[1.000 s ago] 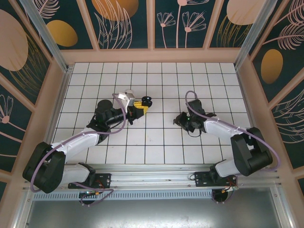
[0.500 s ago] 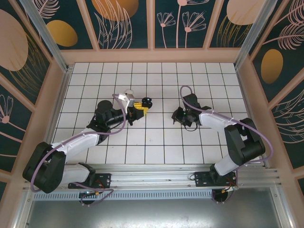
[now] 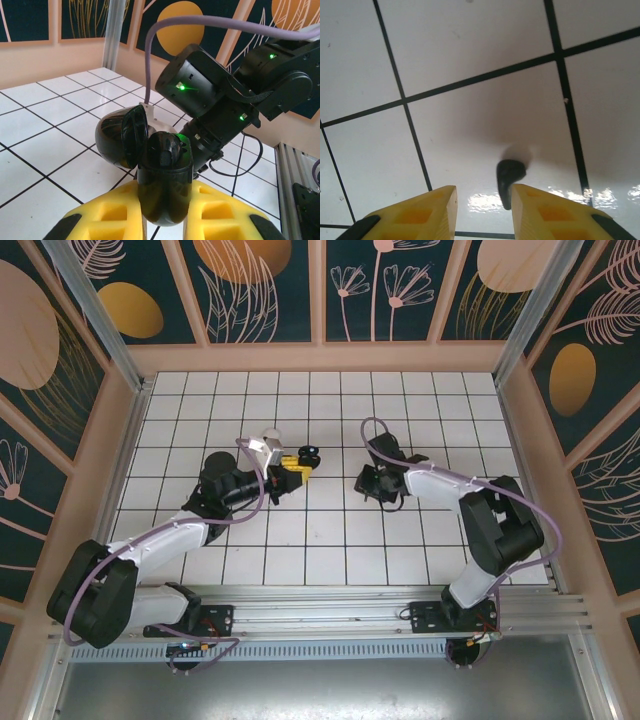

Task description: Insert the wireless bluetooth earbuds into the charging case

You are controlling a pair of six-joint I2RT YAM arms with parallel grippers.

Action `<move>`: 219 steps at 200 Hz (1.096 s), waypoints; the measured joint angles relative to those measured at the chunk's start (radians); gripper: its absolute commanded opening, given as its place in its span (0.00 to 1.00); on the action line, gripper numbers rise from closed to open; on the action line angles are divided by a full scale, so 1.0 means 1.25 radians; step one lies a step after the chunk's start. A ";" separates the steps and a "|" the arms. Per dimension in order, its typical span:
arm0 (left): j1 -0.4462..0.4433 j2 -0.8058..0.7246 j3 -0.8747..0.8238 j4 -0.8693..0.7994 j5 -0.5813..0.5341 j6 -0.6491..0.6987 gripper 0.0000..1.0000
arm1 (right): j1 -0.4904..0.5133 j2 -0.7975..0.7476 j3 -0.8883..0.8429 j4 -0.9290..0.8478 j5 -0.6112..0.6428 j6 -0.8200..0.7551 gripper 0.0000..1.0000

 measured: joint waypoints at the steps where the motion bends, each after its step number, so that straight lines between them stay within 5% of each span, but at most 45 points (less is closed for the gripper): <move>1: 0.000 -0.001 0.000 0.000 0.000 0.000 0.05 | 0.001 0.001 0.001 0.000 0.001 0.000 0.35; 156: 0.000 -0.013 -0.005 -0.001 0.000 0.000 0.05 | 0.006 0.081 0.042 -0.046 0.048 -0.001 0.36; 219: 0.000 -0.019 -0.006 -0.004 -0.003 0.000 0.05 | 0.006 0.095 0.059 -0.060 0.050 -0.013 0.28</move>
